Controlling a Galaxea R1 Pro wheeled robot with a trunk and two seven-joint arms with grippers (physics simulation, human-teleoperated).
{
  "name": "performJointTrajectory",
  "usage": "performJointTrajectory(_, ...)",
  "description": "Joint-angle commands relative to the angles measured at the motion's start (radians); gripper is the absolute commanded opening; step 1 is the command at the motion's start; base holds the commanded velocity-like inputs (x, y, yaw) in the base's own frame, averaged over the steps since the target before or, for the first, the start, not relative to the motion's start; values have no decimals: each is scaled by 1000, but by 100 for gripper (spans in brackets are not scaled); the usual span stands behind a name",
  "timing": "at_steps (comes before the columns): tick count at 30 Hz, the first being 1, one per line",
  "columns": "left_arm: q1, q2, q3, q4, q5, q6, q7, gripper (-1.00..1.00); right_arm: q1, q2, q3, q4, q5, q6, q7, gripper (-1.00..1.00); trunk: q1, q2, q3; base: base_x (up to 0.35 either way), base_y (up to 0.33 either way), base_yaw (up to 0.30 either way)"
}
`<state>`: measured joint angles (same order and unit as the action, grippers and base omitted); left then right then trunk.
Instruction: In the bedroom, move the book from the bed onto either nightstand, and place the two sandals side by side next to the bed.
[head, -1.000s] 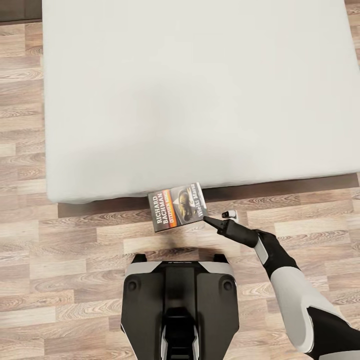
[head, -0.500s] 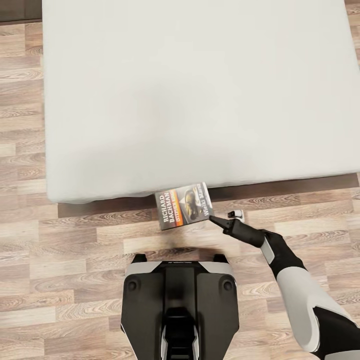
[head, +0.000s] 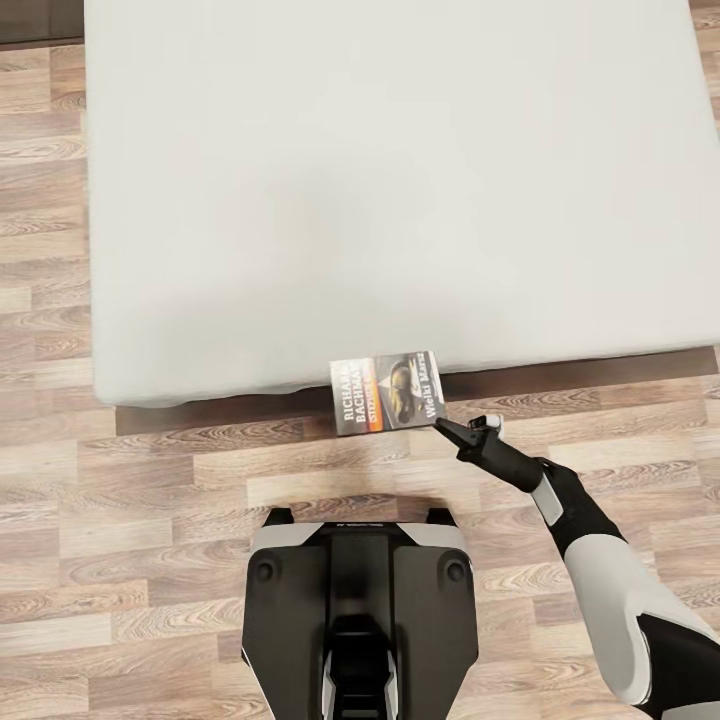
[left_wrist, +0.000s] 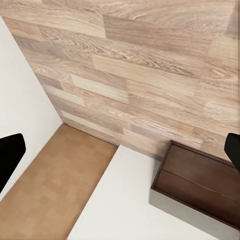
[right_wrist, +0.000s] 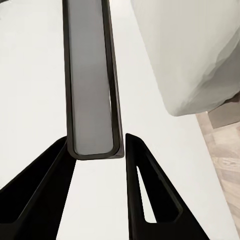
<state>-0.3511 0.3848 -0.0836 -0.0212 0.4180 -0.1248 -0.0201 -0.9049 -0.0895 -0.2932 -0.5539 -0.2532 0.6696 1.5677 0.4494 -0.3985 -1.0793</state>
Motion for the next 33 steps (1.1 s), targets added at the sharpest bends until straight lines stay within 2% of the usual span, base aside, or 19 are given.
performJointTrajectory(1, 0, -1, -8, 1, 10, -3, -2, 100, 0, 0, -2, 0, -2, 11, 3, -100, 1, -1, -1, 0, 0, 0)
performJointTrajectory(15, 0, -4, -8, 1, 9, -3, -1, 100, 1, 10, -6, -2, -9, 4, 3, -100, 1, -1, -1, 0, 0, 0)
performJointTrajectory(33, 0, -4, -8, 1, 8, -4, -1, 100, 1, 9, -8, -3, -9, -1, 3, -100, 1, -1, -1, 0, 0, 0)
